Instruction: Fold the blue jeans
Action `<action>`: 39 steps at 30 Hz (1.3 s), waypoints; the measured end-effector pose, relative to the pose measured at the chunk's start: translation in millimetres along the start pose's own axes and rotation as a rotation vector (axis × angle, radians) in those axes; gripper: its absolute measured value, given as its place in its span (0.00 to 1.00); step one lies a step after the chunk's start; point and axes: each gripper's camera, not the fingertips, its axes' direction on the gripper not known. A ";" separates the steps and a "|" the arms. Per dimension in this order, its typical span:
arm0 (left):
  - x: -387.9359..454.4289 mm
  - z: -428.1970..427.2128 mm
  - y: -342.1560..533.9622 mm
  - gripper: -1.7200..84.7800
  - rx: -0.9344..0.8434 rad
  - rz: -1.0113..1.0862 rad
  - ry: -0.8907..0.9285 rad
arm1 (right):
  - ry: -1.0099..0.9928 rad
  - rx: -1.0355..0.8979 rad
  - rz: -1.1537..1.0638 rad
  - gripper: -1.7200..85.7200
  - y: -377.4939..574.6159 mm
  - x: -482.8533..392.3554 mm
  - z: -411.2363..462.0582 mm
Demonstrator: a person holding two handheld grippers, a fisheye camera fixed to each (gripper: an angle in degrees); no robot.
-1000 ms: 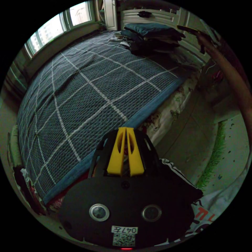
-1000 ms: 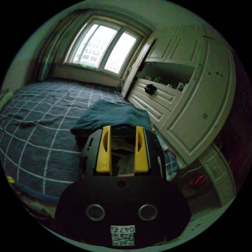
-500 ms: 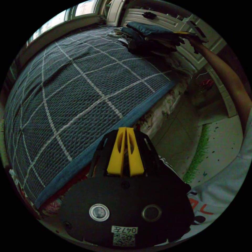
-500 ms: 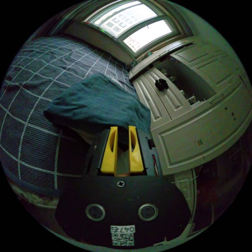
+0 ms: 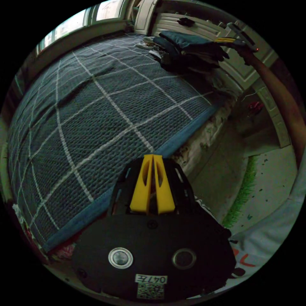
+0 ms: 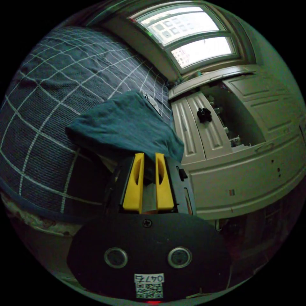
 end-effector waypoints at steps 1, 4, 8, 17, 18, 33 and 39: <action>9.2 -6.1 -15.3 0.02 -0.001 0.048 0.043 | 0.015 -0.015 -0.020 0.04 -5.0 0.4 2.4; 40.5 -44.5 -65.2 0.05 0.149 0.239 0.138 | 0.014 -0.014 -0.015 0.04 -13.8 10.1 5.1; 84.1 -82.9 -147.4 0.11 0.265 0.362 0.181 | -0.031 -0.006 -0.033 0.04 -16.6 26.1 7.0; 194.3 -94.0 -261.3 0.15 0.332 0.624 -0.092 | -0.243 0.136 0.077 0.02 -10.2 76.4 -15.5; 199.6 -93.9 -265.3 0.14 0.331 0.627 -0.101 | -0.263 0.166 0.113 0.02 -7.7 84.3 -24.3; 205.1 -259.0 -221.7 0.01 0.558 0.423 -0.106 | -0.150 0.227 0.159 0.09 7.6 105.6 -152.4; 195.8 -374.1 -146.0 0.01 0.688 0.398 -0.100 | -0.093 0.305 0.312 0.02 19.8 137.0 -258.3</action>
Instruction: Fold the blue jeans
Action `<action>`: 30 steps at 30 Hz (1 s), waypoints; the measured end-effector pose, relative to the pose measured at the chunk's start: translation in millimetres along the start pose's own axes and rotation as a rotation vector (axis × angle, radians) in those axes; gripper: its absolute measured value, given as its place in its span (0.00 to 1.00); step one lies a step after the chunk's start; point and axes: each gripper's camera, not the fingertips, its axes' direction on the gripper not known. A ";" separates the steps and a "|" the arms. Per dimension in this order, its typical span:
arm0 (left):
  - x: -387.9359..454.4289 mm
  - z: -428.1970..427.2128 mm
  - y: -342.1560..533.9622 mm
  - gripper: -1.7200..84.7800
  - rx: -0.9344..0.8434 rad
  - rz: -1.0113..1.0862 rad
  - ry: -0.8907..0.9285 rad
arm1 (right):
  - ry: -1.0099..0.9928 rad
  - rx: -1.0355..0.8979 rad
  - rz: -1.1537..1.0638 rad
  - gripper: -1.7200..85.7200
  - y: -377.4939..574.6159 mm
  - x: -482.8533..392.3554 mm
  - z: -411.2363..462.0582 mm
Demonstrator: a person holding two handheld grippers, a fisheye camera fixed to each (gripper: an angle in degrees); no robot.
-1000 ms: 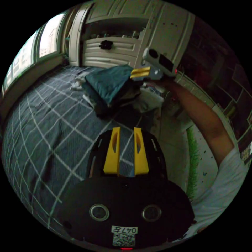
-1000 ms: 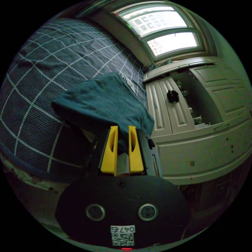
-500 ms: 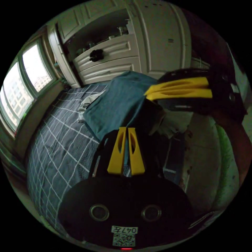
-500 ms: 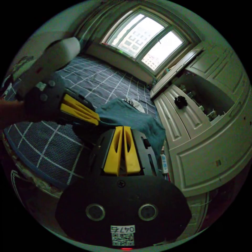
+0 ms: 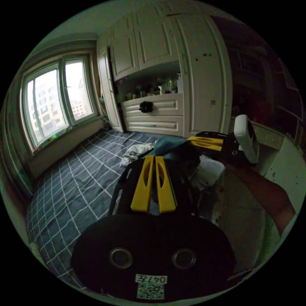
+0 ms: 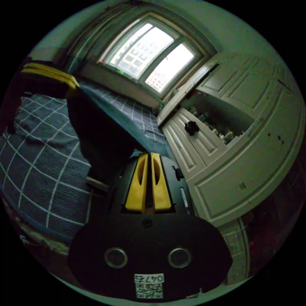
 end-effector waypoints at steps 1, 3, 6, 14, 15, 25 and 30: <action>-0.8 -34.1 -2.0 0.01 0.037 0.001 -0.038 | 0.048 0.053 -0.025 0.02 -8.1 -4.4 -36.1; -3.9 -91.4 -5.8 0.01 0.109 -0.016 -0.123 | 0.069 0.152 -0.037 0.02 -20.4 -9.4 -96.1; -21.9 -194.2 -15.9 0.01 0.194 -0.123 -0.169 | -0.012 0.335 -0.014 0.02 -40.8 -8.9 -197.0; -29.9 -425.9 -12.4 0.01 0.003 -0.031 -0.552 | -0.301 0.567 -0.048 0.02 -97.9 -47.3 -396.1; -31.1 -440.6 -7.7 0.01 -0.019 -0.027 -0.574 | -0.308 0.597 -0.088 0.02 -104.8 -66.1 -420.7; -65.2 -643.7 87.5 0.01 -0.147 -0.185 -0.694 | -0.331 0.766 -0.332 0.02 -140.2 -206.3 -602.4; -65.2 -668.4 136.4 0.01 -0.237 -0.196 -0.619 | -0.340 0.664 -0.484 0.02 -127.7 -266.6 -618.3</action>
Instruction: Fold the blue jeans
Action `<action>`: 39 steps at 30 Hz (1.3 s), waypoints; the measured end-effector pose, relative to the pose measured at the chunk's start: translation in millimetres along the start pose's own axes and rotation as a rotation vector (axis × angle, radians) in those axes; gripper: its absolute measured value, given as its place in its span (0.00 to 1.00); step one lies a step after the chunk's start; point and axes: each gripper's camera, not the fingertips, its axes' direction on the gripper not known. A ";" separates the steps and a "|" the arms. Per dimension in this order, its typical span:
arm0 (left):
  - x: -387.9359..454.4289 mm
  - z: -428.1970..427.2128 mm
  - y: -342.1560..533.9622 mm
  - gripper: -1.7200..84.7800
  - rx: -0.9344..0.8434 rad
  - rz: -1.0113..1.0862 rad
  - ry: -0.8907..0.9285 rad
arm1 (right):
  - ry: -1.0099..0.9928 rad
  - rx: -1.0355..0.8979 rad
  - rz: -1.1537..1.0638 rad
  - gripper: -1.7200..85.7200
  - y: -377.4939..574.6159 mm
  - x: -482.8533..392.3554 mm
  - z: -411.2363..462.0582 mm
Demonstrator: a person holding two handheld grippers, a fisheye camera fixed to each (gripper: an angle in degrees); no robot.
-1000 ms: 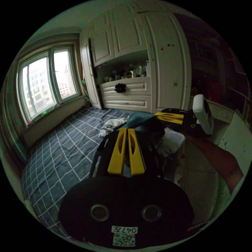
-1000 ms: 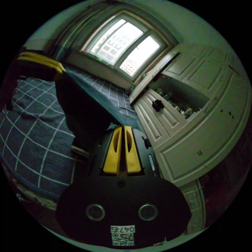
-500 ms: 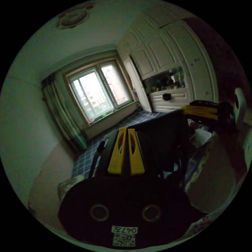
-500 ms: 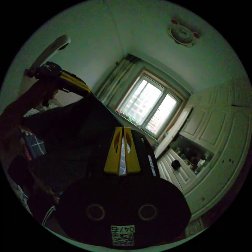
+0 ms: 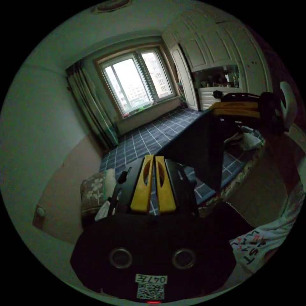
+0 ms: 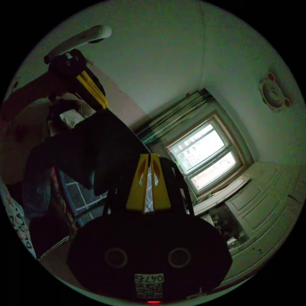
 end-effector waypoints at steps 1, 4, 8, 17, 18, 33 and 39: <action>-2.0 8.4 14.9 0.01 -0.045 -0.001 0.029 | -0.056 -0.043 -0.017 0.02 2.2 -17.8 10.6; 4.5 32.0 68.0 0.01 -0.125 -0.002 0.124 | -0.222 -0.139 -0.052 0.02 27.0 -74.7 36.2; 29.1 35.7 136.8 0.01 -0.195 0.040 0.306 | -0.411 -0.218 -0.046 0.02 84.1 -150.2 47.6; -3.3 11.8 201.3 0.01 -0.331 -0.066 0.722 | -0.784 -0.419 0.232 0.02 213.4 -242.0 20.4; -10.3 7.4 200.3 0.01 -0.331 -0.069 0.684 | -0.790 -0.460 0.258 0.02 226.1 -246.9 20.5; -39.7 120.6 191.0 0.12 -0.671 -0.018 0.873 | -0.840 -0.459 0.181 0.07 244.3 -280.5 10.4; -41.1 11.7 201.0 0.09 -0.477 0.155 0.688 | -0.702 -0.388 0.011 0.07 206.9 -291.7 11.3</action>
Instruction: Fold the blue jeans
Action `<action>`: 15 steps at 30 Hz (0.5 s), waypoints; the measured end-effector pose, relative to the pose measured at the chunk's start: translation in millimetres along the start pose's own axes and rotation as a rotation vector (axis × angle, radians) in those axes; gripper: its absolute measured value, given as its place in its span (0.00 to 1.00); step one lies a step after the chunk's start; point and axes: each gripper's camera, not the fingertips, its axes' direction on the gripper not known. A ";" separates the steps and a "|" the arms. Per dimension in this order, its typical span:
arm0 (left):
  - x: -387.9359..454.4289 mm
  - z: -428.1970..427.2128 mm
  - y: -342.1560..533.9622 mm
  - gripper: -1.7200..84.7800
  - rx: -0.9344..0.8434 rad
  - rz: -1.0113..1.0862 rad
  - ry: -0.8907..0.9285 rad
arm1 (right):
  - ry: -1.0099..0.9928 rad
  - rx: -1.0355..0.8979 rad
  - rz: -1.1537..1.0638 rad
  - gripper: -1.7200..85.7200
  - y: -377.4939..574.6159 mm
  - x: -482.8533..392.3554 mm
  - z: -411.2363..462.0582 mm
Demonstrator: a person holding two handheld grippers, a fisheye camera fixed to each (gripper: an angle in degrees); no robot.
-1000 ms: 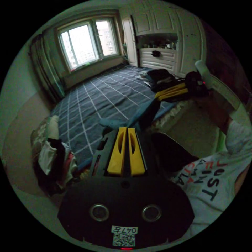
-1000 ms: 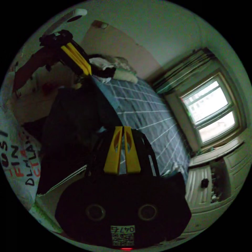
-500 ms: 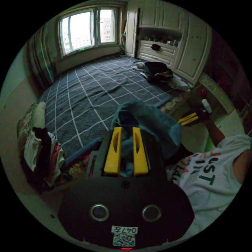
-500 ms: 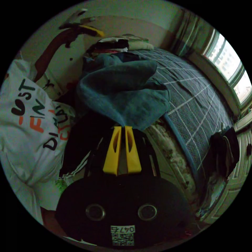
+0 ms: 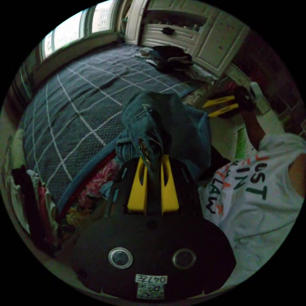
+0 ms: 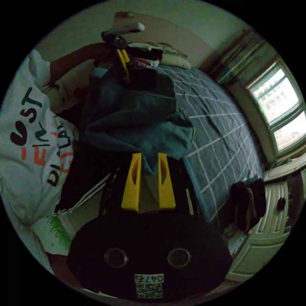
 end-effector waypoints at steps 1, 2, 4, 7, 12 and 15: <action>14.5 -17.7 15.3 0.09 0.026 0.029 -0.022 | 0.025 0.035 -0.021 0.07 -9.0 -0.4 -2.5; 26.3 -33.7 30.6 0.09 0.043 0.042 -0.034 | 0.034 0.056 -0.029 0.07 -13.3 -0.2 -3.4; 39.5 -56.7 52.8 0.09 0.062 0.031 -0.048 | 0.036 0.123 -0.065 0.08 -29.6 2.9 -3.9; 49.6 -98.4 80.5 0.09 0.091 -0.076 -0.101 | -0.002 0.183 -0.113 0.10 -47.6 8.6 -2.6; 56.5 -171.7 93.2 0.08 0.175 -0.236 -0.304 | -0.163 0.341 -0.118 0.13 -58.7 19.8 -9.3; 70.5 -218.5 90.6 0.07 0.310 -0.247 -0.428 | -0.242 0.420 -0.086 0.14 -56.0 24.1 -11.0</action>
